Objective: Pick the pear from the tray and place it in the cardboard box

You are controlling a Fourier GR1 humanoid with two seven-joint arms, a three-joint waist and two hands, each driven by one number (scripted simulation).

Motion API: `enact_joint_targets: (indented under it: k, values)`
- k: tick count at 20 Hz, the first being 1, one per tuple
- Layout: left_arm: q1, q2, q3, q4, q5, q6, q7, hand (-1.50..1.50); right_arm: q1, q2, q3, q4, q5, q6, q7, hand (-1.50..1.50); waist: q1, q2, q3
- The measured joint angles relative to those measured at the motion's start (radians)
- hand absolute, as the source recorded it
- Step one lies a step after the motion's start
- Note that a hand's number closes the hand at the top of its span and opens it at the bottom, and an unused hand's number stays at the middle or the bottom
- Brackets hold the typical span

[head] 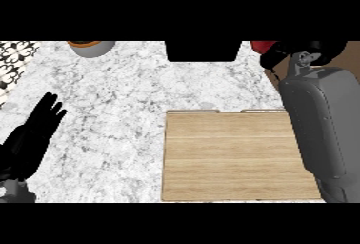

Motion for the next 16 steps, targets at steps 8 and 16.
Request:
enact_joint_targets:
  k: [8, 16]
  values:
    - [-0.012, 0.000, 0.012, 0.021, 0.003, -0.014, -0.009, 0.00, 0.008, -0.147, -0.113, 0.027, -0.023, 0.010, -0.059, 1.50, 0.005, 0.004, 0.000]
    - [0.012, -0.014, 0.008, 0.006, -0.011, -0.020, -0.019, 0.00, 0.039, -0.235, -0.173, 0.175, -0.050, -0.094, -0.211, 1.50, 0.010, 0.005, 0.000]
